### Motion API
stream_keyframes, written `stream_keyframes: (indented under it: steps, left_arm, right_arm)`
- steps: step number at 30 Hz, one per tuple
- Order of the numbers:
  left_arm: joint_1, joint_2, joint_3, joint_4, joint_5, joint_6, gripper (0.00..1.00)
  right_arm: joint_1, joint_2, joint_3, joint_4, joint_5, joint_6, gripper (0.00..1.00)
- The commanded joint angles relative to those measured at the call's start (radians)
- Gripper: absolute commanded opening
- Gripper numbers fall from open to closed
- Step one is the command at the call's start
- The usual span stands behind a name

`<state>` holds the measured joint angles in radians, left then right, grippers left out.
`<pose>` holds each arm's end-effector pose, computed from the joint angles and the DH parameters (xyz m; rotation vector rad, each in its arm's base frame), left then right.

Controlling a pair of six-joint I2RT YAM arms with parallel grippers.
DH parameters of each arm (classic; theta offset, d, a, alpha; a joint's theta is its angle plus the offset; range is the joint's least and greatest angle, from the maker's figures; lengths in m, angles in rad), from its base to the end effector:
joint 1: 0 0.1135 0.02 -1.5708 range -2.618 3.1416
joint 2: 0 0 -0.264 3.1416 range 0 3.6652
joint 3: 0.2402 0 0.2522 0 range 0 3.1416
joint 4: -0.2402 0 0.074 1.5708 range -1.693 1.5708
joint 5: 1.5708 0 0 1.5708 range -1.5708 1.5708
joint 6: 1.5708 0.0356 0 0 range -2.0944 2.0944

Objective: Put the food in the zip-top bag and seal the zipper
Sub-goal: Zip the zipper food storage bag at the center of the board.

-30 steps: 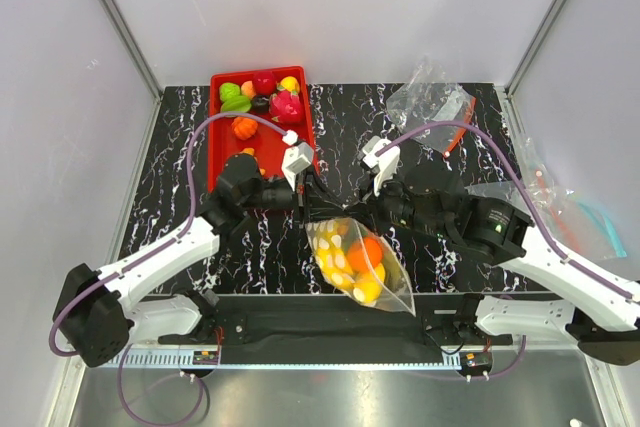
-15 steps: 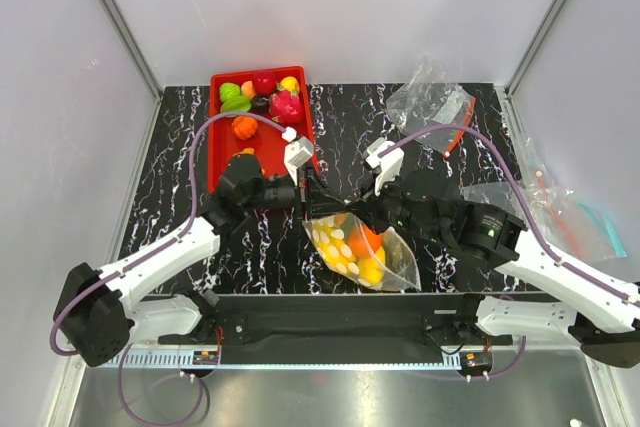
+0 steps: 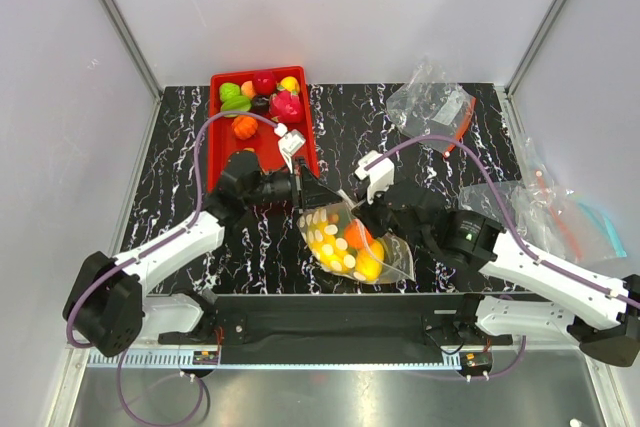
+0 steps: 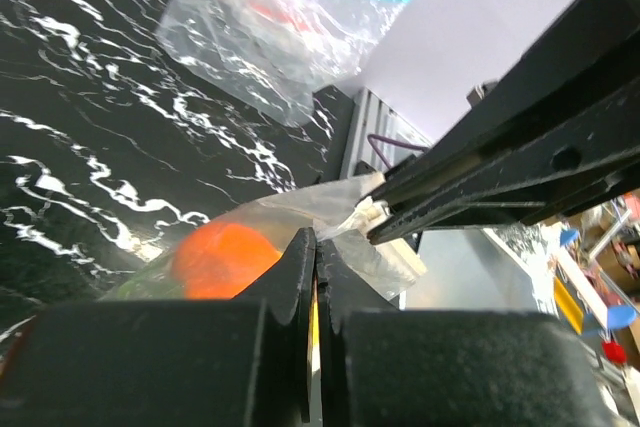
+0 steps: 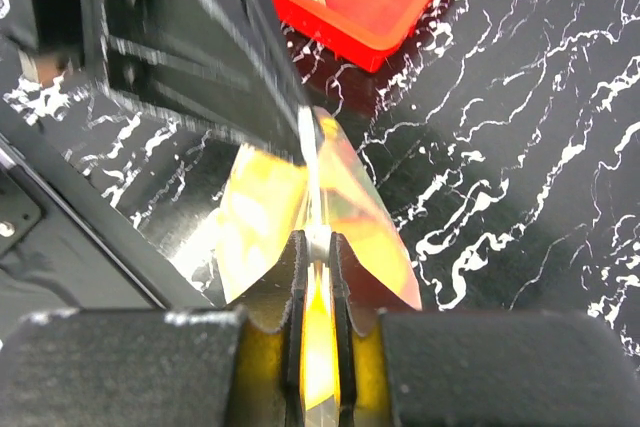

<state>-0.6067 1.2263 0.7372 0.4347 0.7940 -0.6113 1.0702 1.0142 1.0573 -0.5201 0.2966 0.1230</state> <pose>0.2107 -0.1771 0.2945 0.6816 1.7281 -1.5291 0.1141 0.1868 0.3585 -0.7676 1.9059 0.4471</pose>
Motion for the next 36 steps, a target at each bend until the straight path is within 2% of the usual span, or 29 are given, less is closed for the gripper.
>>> stream_keyframes:
  steps: [1,5,11,14,27,36]
  left_arm:
    - [0.044,-0.013,0.001,0.105,-0.038,-0.018,0.0]
    - [0.056,-0.013,-0.001,0.059,-0.073,0.004,0.0]
    - [0.061,0.002,-0.001,0.042,-0.067,0.019,0.0]
    - [0.062,0.001,0.007,-0.017,-0.116,0.048,0.0]
    - [0.15,0.027,0.004,-0.111,-0.179,0.025,0.0]
    - [0.177,0.012,-0.004,-0.131,-0.19,0.028,0.0]
  right_arm:
    - [0.002,-0.008,-0.016,-0.046,-0.005,-0.033,0.0]
    - [0.002,0.032,0.012,-0.083,-0.057,-0.011,0.0]
    - [0.002,0.113,0.141,-0.294,-0.135,0.038,0.0]
    - [0.002,0.133,0.178,-0.383,-0.149,0.072,0.0]
    - [0.0,0.023,0.078,-0.448,-0.238,0.171,0.0]
    - [0.0,0.038,0.116,-0.524,-0.295,0.201,0.0]
